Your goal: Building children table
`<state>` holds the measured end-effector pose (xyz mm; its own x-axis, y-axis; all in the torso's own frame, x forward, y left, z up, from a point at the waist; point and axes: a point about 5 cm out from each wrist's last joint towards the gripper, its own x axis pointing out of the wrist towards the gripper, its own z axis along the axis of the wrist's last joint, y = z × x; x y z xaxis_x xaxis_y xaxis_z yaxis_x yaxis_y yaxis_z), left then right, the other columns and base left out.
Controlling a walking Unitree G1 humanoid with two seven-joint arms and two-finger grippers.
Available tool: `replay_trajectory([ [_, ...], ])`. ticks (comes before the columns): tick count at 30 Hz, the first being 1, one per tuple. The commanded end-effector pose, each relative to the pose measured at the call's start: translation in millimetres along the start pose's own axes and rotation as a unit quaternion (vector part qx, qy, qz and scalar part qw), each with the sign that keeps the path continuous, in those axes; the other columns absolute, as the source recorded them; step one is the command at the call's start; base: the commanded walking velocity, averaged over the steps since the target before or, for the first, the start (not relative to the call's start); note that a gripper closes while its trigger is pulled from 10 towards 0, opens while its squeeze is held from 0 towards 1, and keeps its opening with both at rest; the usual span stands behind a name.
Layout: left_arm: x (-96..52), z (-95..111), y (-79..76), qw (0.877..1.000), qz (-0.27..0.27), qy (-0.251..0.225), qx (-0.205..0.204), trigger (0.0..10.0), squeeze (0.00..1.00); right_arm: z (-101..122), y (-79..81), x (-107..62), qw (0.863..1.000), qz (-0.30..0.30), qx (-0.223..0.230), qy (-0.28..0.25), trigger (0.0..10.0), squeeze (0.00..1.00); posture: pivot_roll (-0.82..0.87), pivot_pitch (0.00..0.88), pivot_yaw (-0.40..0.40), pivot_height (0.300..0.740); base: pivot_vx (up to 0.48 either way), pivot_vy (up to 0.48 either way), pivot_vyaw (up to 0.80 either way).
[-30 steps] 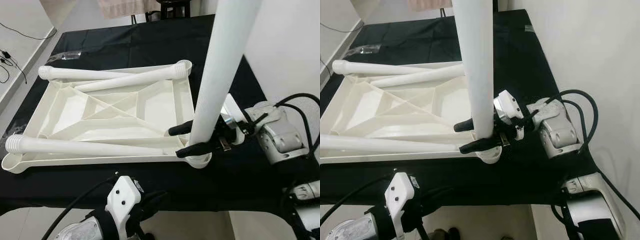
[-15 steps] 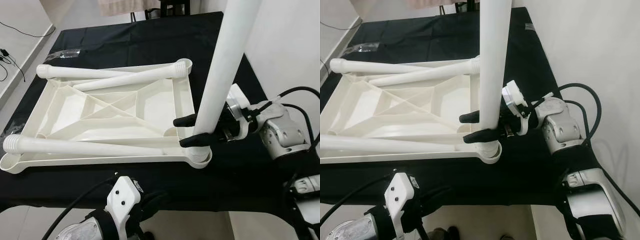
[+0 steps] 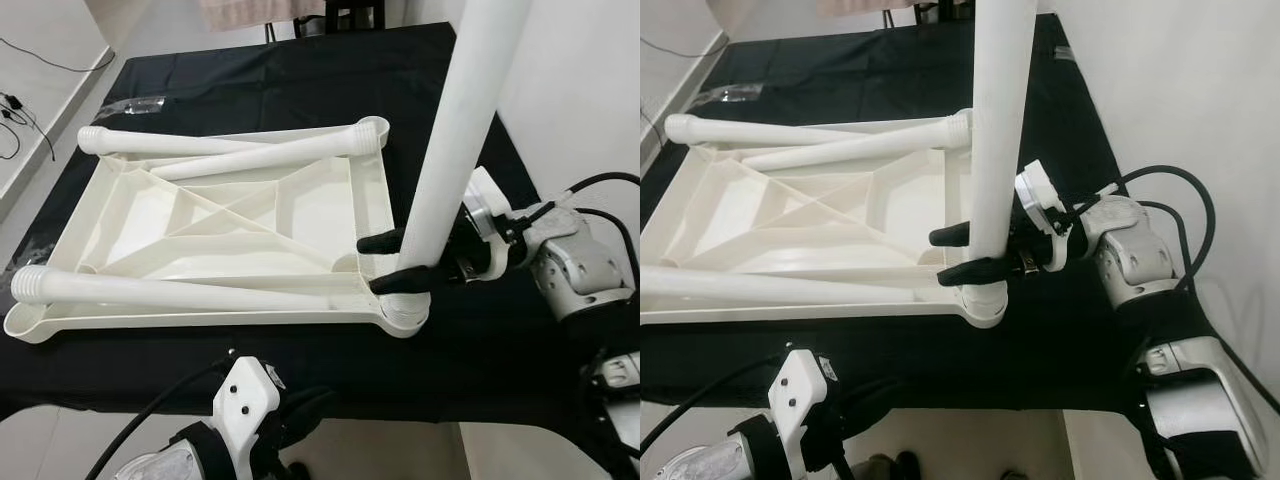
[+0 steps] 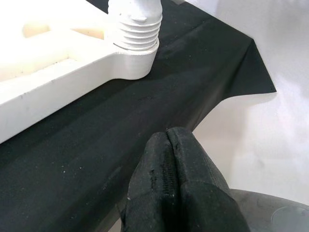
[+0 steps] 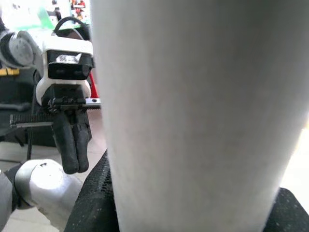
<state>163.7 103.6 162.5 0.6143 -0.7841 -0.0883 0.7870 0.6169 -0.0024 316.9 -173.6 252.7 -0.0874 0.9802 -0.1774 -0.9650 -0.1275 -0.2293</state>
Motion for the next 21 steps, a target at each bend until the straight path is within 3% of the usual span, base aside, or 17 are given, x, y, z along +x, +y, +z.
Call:
replay_trajectory([
  [1,-3.4,-3.4,-1.7,1.000,-0.006,0.013,-0.003,10.0,0.00,-42.9,16.4,7.8,0.995,0.025,0.079,0.059,10.0,0.00,0.12,0.272,0.088,0.740,0.000,0.000,0.00],
  [5,-3.3,-2.9,-1.8,1.000,-0.005,0.012,-0.003,10.0,0.00,-50.5,28.5,20.6,0.995,0.042,0.051,0.070,10.0,0.00,0.12,0.276,0.087,0.740,0.000,0.000,0.00],
  [9,-2.9,-2.3,-1.5,1.000,-0.006,0.012,-0.004,10.0,0.00,-52.8,35.4,22.7,0.995,0.045,0.046,0.076,10.0,0.00,0.12,0.280,0.093,0.740,0.000,0.000,0.00],
  [21,-1.5,-1.8,-0.2,1.000,-0.008,0.010,-0.006,10.0,0.00,-52.1,33.7,20.9,0.994,0.019,0.051,0.095,10.0,0.00,0.11,0.288,0.090,0.740,0.000,0.000,0.00],
])
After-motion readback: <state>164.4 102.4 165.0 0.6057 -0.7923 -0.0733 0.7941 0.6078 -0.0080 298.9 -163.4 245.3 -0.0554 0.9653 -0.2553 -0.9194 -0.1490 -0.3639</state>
